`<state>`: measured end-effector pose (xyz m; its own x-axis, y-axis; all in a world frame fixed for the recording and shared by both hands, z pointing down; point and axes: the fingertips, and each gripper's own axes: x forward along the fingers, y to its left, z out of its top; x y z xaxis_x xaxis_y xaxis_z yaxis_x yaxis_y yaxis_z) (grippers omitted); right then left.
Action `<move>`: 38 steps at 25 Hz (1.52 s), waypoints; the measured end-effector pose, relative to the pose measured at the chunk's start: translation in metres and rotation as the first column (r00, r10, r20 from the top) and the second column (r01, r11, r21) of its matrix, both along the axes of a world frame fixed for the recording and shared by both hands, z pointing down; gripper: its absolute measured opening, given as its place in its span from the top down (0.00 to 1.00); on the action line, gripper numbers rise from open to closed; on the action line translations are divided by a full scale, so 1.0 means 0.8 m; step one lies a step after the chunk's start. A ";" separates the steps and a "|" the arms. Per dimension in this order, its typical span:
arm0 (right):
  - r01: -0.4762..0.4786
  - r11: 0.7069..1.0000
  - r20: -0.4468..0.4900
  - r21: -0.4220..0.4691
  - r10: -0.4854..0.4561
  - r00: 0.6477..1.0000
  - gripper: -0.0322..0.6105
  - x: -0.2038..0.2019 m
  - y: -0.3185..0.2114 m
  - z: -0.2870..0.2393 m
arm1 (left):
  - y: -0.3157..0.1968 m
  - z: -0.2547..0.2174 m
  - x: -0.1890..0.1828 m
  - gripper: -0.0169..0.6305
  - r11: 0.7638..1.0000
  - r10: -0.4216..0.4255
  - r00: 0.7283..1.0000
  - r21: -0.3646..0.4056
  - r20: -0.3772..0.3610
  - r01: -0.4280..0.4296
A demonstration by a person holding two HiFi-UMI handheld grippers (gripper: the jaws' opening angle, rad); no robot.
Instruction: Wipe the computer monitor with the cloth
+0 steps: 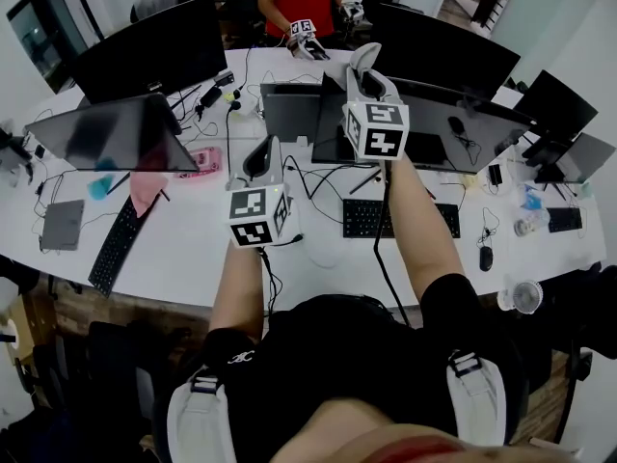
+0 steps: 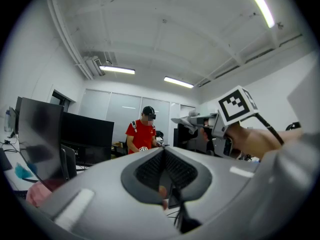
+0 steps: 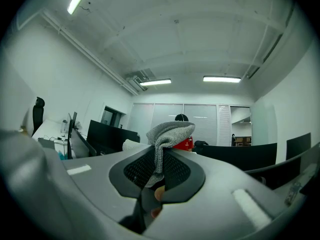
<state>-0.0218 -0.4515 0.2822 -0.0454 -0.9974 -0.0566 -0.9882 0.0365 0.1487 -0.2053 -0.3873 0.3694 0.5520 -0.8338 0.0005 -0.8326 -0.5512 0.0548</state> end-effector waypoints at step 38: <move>-0.202 0.977 -0.080 -0.069 0.197 0.977 0.91 0.318 0.079 0.007 | 0.043 -0.006 0.253 0.90 0.992 0.128 0.990 -0.007 0.051 -0.128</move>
<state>0.2323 -0.3881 0.2877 0.1539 -0.9880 0.0158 -0.9635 -0.1465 0.2241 -0.0026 -0.3527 0.3642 0.6532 -0.7564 0.0348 -0.7571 -0.6531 0.0158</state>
